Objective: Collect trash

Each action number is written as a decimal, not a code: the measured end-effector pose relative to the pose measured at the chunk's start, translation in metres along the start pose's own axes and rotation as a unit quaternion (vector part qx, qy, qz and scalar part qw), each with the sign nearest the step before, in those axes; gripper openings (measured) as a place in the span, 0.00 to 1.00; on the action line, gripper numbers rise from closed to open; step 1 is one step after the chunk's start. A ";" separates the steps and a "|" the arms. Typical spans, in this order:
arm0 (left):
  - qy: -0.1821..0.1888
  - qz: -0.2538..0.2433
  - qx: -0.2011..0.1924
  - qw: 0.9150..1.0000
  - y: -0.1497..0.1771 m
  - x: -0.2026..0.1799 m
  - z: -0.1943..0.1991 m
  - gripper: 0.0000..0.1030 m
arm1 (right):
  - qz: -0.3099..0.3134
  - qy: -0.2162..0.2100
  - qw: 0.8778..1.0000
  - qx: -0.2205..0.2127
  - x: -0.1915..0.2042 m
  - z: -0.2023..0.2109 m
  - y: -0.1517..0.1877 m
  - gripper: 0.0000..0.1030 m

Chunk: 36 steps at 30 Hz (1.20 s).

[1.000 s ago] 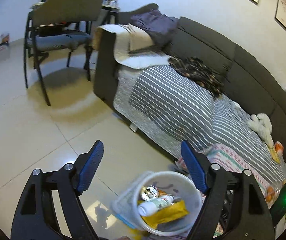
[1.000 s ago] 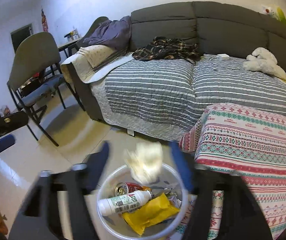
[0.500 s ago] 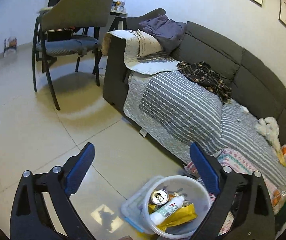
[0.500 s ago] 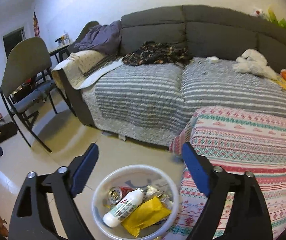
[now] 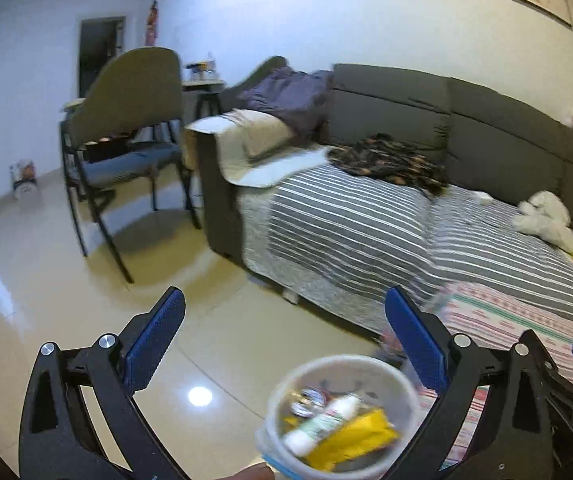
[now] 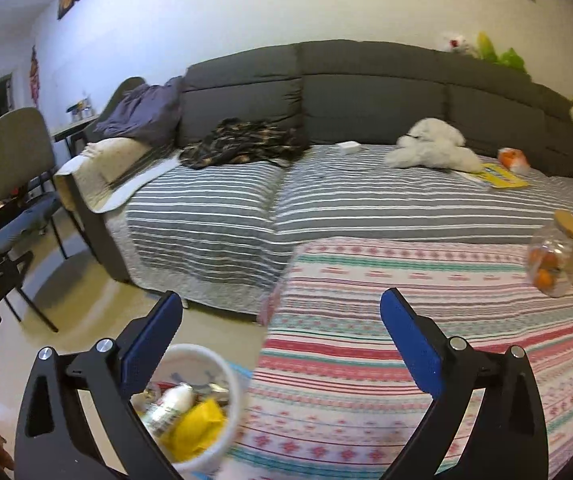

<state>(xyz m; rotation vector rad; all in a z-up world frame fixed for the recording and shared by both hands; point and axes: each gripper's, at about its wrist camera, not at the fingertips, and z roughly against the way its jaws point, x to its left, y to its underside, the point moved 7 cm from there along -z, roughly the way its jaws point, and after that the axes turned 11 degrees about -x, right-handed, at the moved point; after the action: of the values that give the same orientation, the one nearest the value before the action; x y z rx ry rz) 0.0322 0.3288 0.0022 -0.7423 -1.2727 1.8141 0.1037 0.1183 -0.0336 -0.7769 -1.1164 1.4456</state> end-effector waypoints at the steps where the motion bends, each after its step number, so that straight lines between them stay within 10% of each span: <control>1: 0.006 -0.006 0.004 1.000 0.003 -0.008 0.001 0.93 | -0.001 0.003 1.000 0.000 -0.006 0.001 0.001 0.93; 36: 0.173 -0.101 0.024 0.979 0.073 -0.261 0.058 0.93 | -0.049 0.146 0.988 -0.009 -0.250 0.057 0.011 0.94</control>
<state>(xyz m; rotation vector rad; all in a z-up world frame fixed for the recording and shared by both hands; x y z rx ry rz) 0.1019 0.0642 -0.0414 -0.8284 -1.0316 1.4714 0.0941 -0.1374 -0.0532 -0.9021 -0.9312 1.1967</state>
